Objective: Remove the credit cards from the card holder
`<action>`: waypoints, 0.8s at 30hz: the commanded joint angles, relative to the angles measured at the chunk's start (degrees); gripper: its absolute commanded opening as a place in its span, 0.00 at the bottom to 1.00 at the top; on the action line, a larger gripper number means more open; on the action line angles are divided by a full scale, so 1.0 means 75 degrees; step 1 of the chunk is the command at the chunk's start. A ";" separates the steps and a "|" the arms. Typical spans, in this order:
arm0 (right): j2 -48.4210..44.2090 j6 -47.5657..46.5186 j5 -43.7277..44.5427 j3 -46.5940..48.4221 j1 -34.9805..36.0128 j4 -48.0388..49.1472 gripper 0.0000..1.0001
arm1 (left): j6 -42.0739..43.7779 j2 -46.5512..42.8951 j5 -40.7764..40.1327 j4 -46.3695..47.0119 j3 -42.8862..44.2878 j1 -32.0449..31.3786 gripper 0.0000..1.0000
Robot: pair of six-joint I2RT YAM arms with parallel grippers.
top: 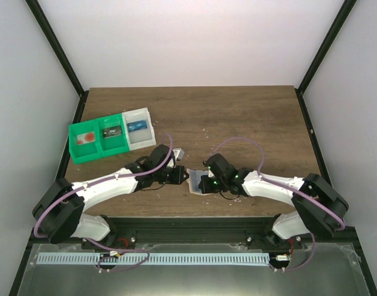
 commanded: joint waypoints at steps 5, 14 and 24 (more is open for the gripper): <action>-0.0299 -0.0019 0.1147 0.0106 0.0069 -0.0926 0.00 | -0.0080 -0.0016 0.0007 0.0156 -0.0023 -0.0024 0.00; -0.0286 0.0420 0.2229 -0.0176 0.0070 -0.1167 0.01 | -0.0053 0.0076 -0.0359 0.0136 -0.0318 -0.0023 0.00; -0.1142 0.0189 0.2163 0.0507 0.0070 -0.1781 0.21 | -0.0021 0.0037 -0.0439 0.0054 -0.0299 -0.0025 0.00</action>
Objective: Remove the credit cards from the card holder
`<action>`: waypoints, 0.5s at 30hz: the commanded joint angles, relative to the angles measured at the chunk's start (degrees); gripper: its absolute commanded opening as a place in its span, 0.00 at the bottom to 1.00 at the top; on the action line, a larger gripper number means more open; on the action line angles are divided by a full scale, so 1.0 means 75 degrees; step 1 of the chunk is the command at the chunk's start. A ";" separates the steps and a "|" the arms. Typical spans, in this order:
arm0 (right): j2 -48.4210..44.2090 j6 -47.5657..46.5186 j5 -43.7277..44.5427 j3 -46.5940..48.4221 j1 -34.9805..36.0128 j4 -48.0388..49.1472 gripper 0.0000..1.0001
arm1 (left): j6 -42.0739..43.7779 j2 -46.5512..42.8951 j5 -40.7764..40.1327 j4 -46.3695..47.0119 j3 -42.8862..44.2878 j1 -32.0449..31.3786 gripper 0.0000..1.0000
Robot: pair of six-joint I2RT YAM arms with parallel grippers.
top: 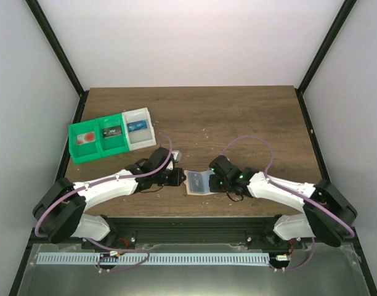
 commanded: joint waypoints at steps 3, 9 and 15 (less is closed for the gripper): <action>-0.1028 -0.0285 -0.0586 0.0450 0.0068 0.0400 0.22 | 0.0013 -0.0015 -0.0070 0.0065 -0.0079 -0.0033 0.00; -0.0657 -0.0074 -0.1758 0.0137 0.0065 0.1641 0.23 | -0.0011 -0.0060 -0.0046 0.0118 -0.0110 -0.0026 0.00; 0.0055 0.0014 -0.1791 0.0034 0.0064 0.2323 0.23 | -0.0005 -0.0157 -0.0075 0.0086 -0.0143 -0.0027 0.00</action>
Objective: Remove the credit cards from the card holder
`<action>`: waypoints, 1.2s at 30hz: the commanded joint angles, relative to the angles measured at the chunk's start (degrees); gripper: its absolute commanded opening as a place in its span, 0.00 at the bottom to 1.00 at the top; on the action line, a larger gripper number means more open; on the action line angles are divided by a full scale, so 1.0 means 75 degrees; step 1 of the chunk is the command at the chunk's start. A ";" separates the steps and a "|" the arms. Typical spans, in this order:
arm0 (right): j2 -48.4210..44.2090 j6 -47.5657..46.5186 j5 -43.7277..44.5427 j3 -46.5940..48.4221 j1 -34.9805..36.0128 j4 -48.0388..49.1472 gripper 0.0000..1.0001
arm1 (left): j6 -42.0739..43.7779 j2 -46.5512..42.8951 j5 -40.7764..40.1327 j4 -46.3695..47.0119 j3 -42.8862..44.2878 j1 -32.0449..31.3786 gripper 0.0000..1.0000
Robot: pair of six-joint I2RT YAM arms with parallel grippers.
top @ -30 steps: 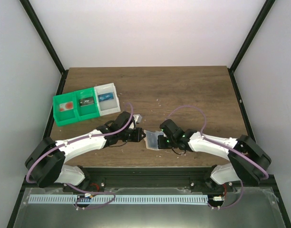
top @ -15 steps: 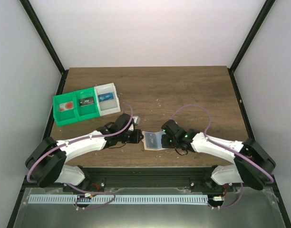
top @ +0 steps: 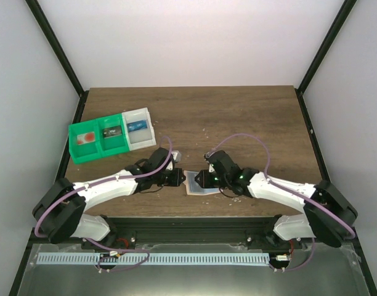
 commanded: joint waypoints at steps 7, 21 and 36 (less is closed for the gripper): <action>0.0963 0.0059 0.0143 -0.0293 0.0060 0.0538 0.22 | -0.0050 -0.0174 -0.0395 -0.0111 -0.0223 -0.0025 0.00; 0.1186 0.0294 0.0048 -0.1047 0.0047 0.1492 0.12 | -0.0543 -0.0874 0.0123 0.0565 -0.0622 0.0369 0.42; 0.1005 0.0257 -0.0168 -0.0344 0.0047 0.1027 0.19 | -0.2361 -0.0219 0.3232 0.4653 -0.2354 0.1473 0.52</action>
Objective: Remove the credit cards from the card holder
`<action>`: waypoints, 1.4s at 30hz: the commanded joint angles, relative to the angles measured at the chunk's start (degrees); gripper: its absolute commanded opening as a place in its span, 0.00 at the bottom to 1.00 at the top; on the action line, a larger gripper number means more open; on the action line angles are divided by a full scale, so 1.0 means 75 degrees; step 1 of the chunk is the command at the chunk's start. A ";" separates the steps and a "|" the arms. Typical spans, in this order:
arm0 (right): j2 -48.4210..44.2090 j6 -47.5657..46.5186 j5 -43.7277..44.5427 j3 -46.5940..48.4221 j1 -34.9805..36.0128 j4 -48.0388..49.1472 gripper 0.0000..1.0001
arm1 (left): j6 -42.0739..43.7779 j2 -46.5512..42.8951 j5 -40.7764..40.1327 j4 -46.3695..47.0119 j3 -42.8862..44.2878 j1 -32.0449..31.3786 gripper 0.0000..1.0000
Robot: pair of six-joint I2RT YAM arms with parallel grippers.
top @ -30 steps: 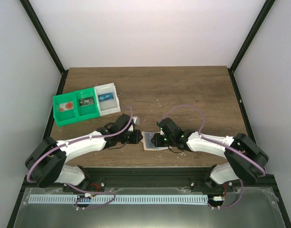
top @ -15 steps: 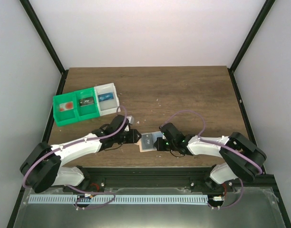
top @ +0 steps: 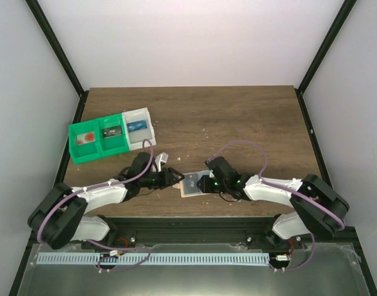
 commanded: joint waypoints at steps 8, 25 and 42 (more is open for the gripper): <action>0.0704 -0.0075 -0.0241 0.0622 0.0056 -0.0253 0.20 | -0.0373 0.0427 0.1196 0.1388 -0.0478 0.0403 0.52; 0.0642 0.0198 -0.0334 -0.0033 0.0046 0.0177 0.04 | -0.0172 0.1093 0.1267 0.1531 -0.0270 0.0362 0.54; 0.0930 0.0222 -0.0493 0.0025 0.0047 0.0351 0.02 | -0.0172 0.1859 0.1288 0.1778 -0.0056 0.0257 0.54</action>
